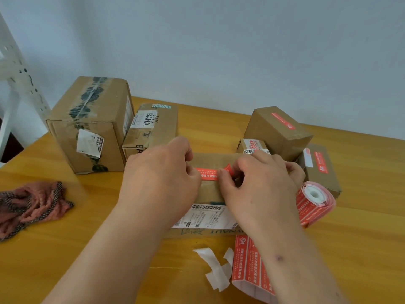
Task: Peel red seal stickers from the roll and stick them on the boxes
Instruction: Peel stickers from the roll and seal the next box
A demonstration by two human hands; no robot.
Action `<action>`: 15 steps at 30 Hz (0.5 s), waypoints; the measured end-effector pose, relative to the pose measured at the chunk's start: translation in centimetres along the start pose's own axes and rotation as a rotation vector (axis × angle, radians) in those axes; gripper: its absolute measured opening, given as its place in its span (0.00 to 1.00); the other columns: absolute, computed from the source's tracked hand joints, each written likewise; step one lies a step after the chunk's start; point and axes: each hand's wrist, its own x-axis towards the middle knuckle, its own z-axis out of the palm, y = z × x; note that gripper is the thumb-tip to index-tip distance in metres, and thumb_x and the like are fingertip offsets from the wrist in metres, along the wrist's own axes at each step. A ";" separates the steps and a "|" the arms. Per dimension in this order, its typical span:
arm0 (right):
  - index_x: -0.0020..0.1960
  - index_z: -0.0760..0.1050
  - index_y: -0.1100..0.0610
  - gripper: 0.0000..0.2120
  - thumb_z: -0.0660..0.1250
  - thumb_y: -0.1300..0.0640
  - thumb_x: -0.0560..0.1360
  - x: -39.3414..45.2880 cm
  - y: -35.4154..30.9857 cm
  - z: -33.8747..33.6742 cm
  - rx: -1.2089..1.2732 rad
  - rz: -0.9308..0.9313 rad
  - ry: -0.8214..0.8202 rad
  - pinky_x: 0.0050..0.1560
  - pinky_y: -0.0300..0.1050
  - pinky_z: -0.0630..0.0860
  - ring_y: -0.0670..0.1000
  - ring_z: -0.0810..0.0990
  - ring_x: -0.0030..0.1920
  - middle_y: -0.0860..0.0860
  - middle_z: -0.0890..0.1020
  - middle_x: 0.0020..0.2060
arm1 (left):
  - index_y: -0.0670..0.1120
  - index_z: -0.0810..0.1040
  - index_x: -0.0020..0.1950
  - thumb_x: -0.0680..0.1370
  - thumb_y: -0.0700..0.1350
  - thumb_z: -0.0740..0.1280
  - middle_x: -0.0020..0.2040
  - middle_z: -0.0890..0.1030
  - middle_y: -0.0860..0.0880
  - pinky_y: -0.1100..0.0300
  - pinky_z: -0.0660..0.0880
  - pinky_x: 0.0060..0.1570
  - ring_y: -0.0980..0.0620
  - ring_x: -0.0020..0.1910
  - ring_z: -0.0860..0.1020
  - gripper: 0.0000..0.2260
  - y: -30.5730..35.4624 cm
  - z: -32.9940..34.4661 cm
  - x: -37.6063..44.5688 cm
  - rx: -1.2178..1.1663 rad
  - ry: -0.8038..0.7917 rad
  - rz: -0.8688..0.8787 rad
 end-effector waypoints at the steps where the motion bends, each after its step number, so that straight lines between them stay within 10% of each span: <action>1: 0.33 0.72 0.46 0.12 0.66 0.43 0.72 0.0 0.0 0.0 -0.003 -0.002 -0.002 0.58 0.51 0.59 0.47 0.69 0.42 0.42 0.72 0.33 | 0.54 0.73 0.45 0.73 0.47 0.64 0.34 0.77 0.55 0.50 0.76 0.46 0.54 0.37 0.77 0.03 0.0 0.0 0.0 0.016 -0.002 0.009; 15: 0.33 0.77 0.47 0.14 0.63 0.38 0.70 0.4 -0.4 -0.9 -0.131 0.041 -0.050 0.65 0.60 0.59 0.50 0.73 0.48 0.42 0.73 0.36 | 0.53 0.73 0.45 0.73 0.48 0.67 0.34 0.74 0.55 0.52 0.74 0.46 0.53 0.39 0.73 0.04 -0.4 0.2 0.0 0.016 0.015 0.048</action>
